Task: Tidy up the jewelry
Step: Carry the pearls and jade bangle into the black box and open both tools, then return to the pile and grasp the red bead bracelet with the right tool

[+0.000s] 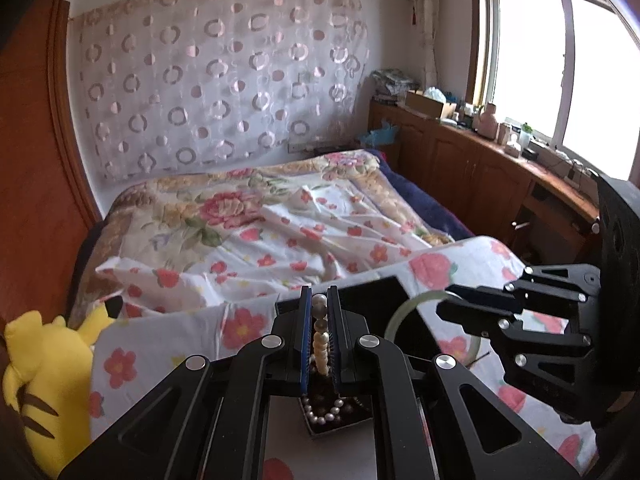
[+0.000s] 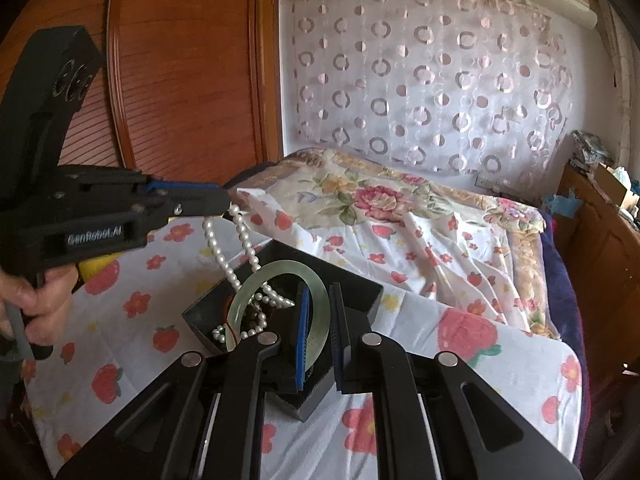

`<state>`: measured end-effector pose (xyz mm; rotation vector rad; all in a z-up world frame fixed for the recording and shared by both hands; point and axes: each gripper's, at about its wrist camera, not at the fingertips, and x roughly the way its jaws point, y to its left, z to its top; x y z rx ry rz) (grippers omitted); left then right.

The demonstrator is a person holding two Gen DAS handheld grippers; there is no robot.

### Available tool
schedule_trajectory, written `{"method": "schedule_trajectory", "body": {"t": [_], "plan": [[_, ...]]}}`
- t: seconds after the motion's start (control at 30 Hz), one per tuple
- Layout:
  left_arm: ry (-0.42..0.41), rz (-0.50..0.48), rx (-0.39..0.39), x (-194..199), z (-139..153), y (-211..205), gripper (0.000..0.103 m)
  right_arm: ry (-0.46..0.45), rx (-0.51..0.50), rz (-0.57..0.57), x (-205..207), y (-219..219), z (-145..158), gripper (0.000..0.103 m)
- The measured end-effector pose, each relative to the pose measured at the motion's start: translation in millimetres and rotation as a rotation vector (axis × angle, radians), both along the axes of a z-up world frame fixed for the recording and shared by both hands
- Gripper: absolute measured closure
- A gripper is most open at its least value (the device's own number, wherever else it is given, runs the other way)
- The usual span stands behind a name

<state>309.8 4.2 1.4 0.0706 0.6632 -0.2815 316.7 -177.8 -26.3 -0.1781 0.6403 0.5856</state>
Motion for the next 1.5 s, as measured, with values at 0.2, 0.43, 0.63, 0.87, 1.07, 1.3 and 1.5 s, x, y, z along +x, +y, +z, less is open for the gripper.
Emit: {"method": "schedule_trajectory", "body": {"t": [0.2, 0.43, 0.63, 0.87, 1.07, 1.3, 1.5], "plan": [[0.035, 0.007, -0.004, 7, -20, 4, 0.096, 0.035, -0.007, 0.003, 16, 8, -17, 0.091], [0.039, 0.022, -0.003, 6, -26, 8, 0.09, 0.063, -0.018, 0.009, 25, 16, -31, 0.091], [0.027, 0.032, 0.011, -2, -27, 10, 0.074, 0.056, -0.026, 0.016, 25, 21, -34, 0.09], [0.006, 0.044, 0.01, -17, -28, 13, 0.044, 0.042, -0.011, 0.01, 16, 14, -25, 0.09], [-0.007, 0.041, -0.014, -45, -28, 14, 0.024, 0.017, 0.018, 0.002, -12, -3, -8, 0.09], [0.007, 0.051, -0.04, -86, -40, 20, 0.021, 0.025, 0.016, 0.011, -64, -19, -10, 0.09], [0.04, 0.061, -0.059, -115, -57, 25, 0.021, 0.065, -0.005, 0.015, -106, -29, -29, 0.09]]}}
